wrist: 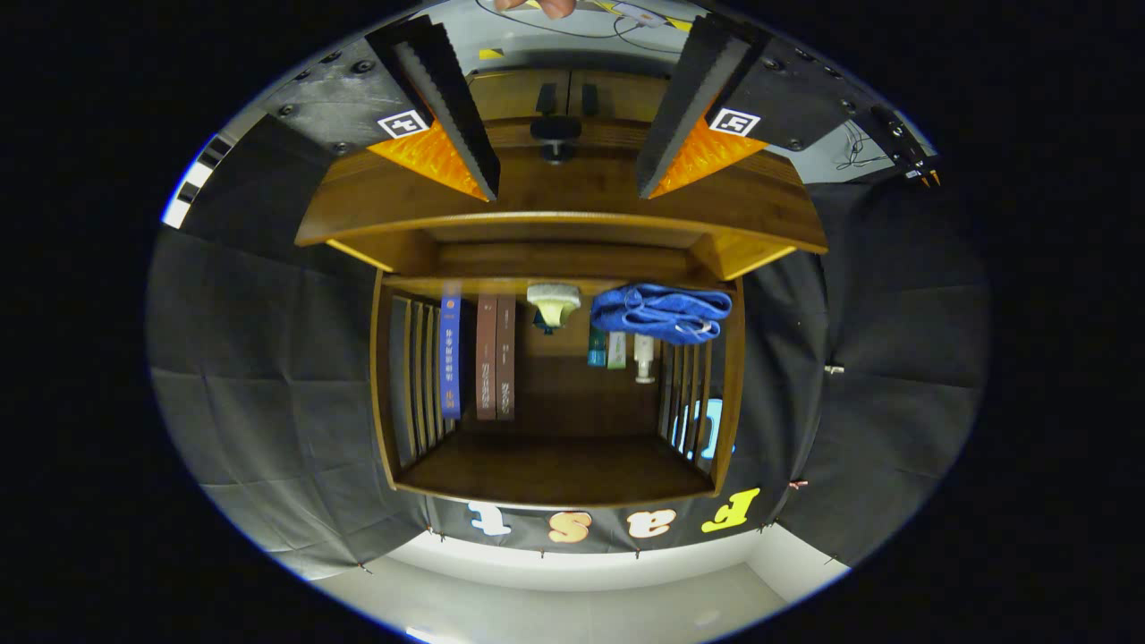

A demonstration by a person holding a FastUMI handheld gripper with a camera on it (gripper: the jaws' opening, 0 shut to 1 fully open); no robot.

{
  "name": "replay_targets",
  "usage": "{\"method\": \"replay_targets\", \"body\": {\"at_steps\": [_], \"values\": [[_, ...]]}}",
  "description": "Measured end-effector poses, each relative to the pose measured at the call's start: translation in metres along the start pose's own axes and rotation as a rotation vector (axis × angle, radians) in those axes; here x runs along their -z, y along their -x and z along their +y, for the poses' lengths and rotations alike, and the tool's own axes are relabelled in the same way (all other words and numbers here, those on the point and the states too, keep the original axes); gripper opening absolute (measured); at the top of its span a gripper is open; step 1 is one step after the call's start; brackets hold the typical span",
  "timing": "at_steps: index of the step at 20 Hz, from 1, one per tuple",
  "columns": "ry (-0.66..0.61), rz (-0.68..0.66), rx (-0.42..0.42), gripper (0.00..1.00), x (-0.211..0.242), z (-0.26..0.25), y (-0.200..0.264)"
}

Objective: Pull open the drawer, take out the items inside it, and place them on the countertop above the cabinet.

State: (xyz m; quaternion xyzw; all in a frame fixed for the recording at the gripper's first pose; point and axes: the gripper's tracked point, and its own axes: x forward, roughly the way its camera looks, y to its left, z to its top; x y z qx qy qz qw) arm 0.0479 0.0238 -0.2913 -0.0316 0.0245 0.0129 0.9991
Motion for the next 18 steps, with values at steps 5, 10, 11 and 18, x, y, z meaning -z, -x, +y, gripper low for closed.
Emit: {"method": "replay_targets", "body": {"at_steps": [5,10,11,18], "values": [[-0.035,0.054,0.024,0.99,0.032,-0.012,-0.037],[-0.002,0.047,0.027,1.0,0.033,-0.012,-0.053],[0.005,0.046,0.032,1.0,0.031,-0.011,-0.053],[-0.04,0.056,0.033,0.99,0.018,-0.009,-0.089]]}}
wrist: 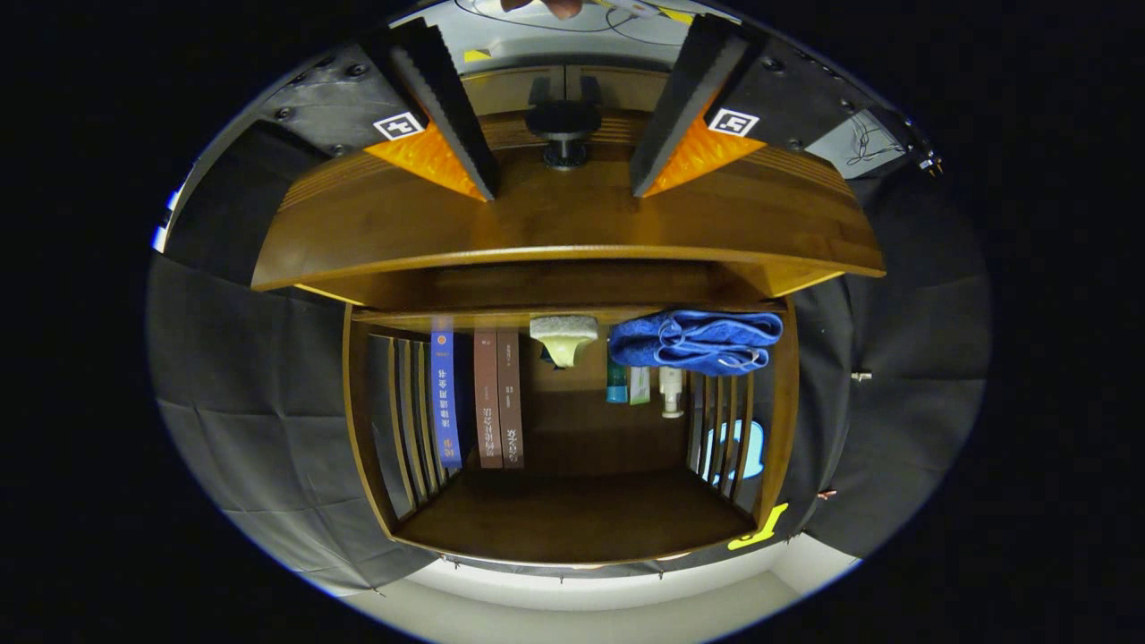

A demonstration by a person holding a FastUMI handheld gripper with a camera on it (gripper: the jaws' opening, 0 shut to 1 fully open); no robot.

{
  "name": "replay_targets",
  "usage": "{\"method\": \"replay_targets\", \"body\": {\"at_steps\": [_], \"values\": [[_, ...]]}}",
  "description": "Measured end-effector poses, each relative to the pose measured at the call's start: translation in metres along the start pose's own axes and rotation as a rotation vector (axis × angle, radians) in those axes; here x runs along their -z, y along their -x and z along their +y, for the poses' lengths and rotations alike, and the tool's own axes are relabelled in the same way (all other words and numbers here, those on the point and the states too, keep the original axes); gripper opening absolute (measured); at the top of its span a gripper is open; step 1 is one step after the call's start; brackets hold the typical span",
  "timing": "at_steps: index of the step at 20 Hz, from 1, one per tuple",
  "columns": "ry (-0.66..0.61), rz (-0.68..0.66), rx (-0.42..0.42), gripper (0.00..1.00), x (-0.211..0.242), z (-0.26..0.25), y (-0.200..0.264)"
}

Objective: Pull open the drawer, take out the items inside it, and place them on the countertop above the cabinet.

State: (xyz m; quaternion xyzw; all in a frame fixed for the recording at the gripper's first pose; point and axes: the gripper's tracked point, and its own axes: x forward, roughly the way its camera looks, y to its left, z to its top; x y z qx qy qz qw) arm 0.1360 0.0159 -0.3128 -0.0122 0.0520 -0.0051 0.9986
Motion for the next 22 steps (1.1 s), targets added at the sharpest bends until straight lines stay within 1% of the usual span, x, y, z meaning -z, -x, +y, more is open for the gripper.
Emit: {"method": "replay_targets", "body": {"at_steps": [3,14,22], "values": [[0.004,0.01,-0.003,0.99,-0.001,0.0,-0.011],[0.019,0.031,-0.008,1.0,-0.009,-0.001,-0.076],[0.031,0.051,-0.007,1.0,-0.011,-0.002,-0.106]]}}
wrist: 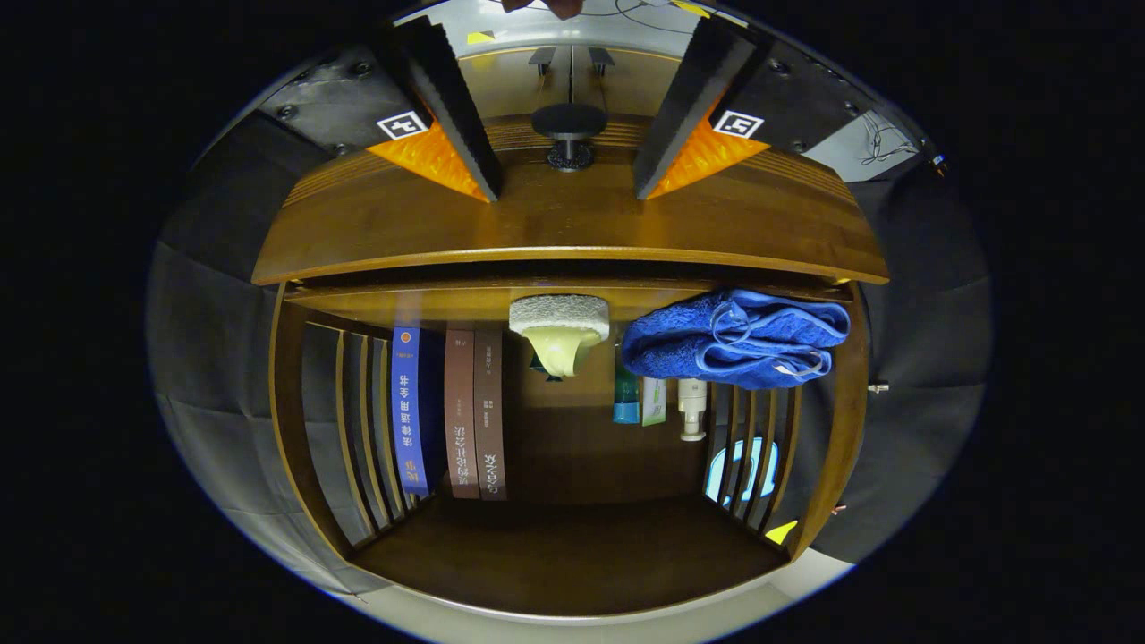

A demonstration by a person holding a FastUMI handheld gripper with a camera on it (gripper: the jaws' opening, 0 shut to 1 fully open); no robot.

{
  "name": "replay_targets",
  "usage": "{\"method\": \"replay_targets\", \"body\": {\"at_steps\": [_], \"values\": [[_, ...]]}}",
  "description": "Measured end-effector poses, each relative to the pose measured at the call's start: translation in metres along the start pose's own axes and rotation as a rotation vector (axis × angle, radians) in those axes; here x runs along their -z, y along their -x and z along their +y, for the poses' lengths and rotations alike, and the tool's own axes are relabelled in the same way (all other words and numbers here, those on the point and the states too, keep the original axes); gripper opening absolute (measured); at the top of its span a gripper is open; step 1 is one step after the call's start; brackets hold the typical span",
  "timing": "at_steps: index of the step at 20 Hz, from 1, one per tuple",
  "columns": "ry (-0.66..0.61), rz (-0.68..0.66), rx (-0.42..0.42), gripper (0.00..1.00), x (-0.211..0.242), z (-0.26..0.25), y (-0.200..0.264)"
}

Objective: Pull open the drawer, take out the items inside it, and place them on the countertop above the cabinet.

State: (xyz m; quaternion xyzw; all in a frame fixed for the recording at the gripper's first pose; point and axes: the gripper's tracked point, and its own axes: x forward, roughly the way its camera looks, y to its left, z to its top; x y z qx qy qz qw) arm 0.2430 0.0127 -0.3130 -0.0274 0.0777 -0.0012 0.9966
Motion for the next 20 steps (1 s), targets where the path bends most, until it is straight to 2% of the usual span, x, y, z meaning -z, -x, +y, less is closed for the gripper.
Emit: {"method": "replay_targets", "body": {"at_steps": [5,11,13,17,20], "values": [[0.025,0.043,0.004,1.0,0.0,-0.001,-0.02],[-0.04,0.091,0.0,0.99,0.011,-0.001,-0.029],[-0.038,0.113,-0.01,1.0,0.013,-0.001,-0.022],[0.039,0.05,-0.013,0.99,-0.012,0.0,0.011],[0.044,0.012,-0.017,1.0,-0.033,0.0,0.042]]}}
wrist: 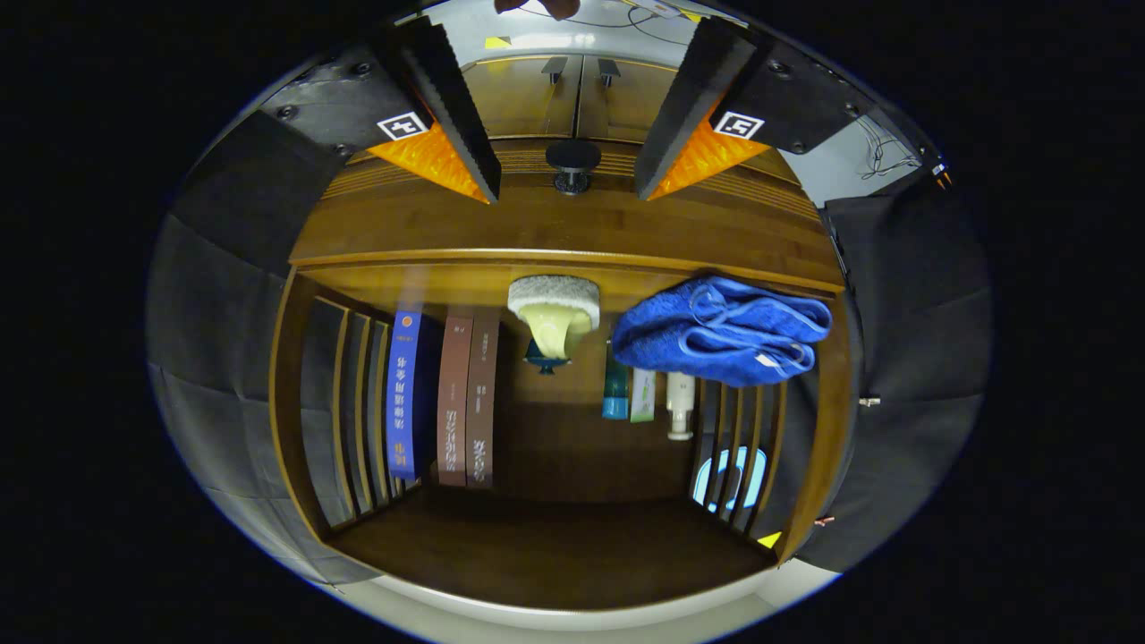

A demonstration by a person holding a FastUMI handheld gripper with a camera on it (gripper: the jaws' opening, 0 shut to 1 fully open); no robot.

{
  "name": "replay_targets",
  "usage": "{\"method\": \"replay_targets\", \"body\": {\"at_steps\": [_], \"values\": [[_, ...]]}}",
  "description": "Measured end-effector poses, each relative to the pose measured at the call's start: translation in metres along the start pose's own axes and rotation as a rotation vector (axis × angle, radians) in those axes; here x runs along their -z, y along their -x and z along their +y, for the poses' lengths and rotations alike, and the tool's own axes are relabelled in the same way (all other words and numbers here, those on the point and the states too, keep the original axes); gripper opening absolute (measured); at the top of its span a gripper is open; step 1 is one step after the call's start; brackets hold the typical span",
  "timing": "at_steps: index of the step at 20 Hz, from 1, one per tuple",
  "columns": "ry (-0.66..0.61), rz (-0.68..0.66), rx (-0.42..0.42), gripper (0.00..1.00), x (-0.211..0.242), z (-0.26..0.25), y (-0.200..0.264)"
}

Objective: Pull open the drawer, take out the items inside it, and place them on the countertop above the cabinet.

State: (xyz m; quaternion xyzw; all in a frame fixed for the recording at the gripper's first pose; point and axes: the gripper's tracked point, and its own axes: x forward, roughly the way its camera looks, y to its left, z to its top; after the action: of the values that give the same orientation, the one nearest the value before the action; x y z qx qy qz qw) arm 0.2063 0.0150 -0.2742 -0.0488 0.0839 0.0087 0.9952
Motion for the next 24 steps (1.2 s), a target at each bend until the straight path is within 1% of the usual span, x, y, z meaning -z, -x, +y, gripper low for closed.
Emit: {"method": "replay_targets", "body": {"at_steps": [10,17,24], "values": [[-0.046,-0.141,-0.014,0.99,-0.087,-0.011,0.104],[-0.052,-0.208,-0.006,0.99,-0.141,-0.024,0.157],[-0.13,-0.212,0.007,0.99,-0.185,-0.043,0.198]]}}
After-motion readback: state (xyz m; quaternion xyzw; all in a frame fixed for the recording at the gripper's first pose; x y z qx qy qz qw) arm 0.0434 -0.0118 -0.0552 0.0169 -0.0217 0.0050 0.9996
